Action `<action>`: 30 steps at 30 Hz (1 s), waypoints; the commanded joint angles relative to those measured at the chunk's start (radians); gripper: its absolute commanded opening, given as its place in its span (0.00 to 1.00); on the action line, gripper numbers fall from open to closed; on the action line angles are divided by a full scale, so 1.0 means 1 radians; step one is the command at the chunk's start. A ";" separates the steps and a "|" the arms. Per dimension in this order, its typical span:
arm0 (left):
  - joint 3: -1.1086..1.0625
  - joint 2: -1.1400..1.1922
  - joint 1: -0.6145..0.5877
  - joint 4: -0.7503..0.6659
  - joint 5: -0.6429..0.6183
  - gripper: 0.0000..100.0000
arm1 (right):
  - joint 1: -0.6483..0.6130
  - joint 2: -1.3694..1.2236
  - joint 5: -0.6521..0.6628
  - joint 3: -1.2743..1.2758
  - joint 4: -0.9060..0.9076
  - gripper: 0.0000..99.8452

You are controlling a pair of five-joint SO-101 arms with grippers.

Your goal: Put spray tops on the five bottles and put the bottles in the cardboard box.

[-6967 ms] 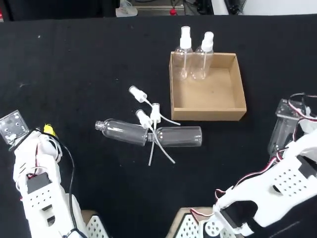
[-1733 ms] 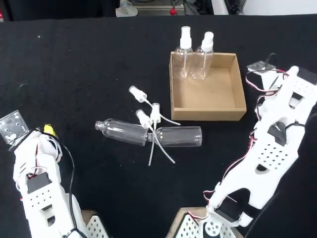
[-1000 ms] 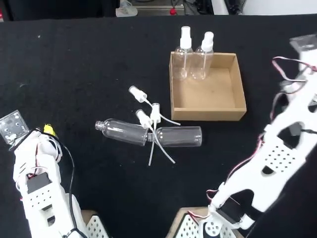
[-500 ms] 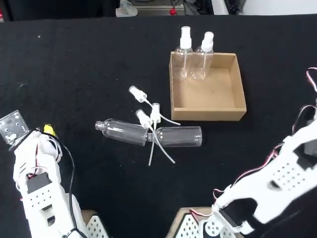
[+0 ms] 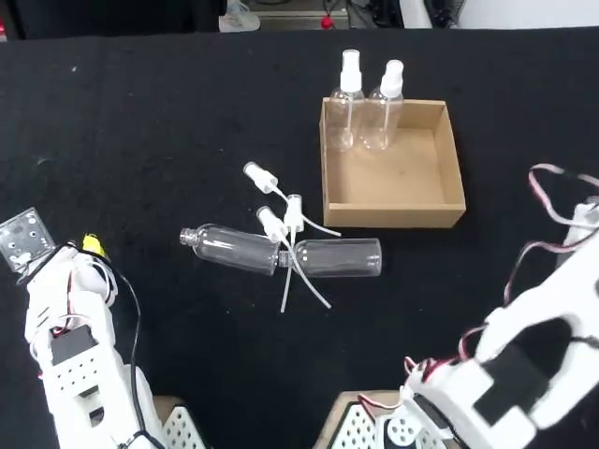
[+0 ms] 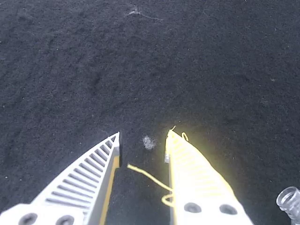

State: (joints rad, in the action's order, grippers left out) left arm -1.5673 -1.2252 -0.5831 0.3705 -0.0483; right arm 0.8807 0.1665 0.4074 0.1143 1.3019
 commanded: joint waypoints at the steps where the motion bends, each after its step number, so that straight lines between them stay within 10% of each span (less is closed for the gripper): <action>1: 0.022 -0.012 0.001 -0.028 -0.009 0.16 | -0.020 0.131 -0.106 0.183 -0.210 0.01; 30: -0.001 -0.012 0.065 -0.028 -0.008 0.16 | -0.072 0.452 -0.393 1.141 -1.410 0.01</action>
State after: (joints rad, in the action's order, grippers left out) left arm -1.5673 -1.2252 -0.5585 0.3705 -0.0483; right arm 0.8224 0.5639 0.0238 1.2267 0.0238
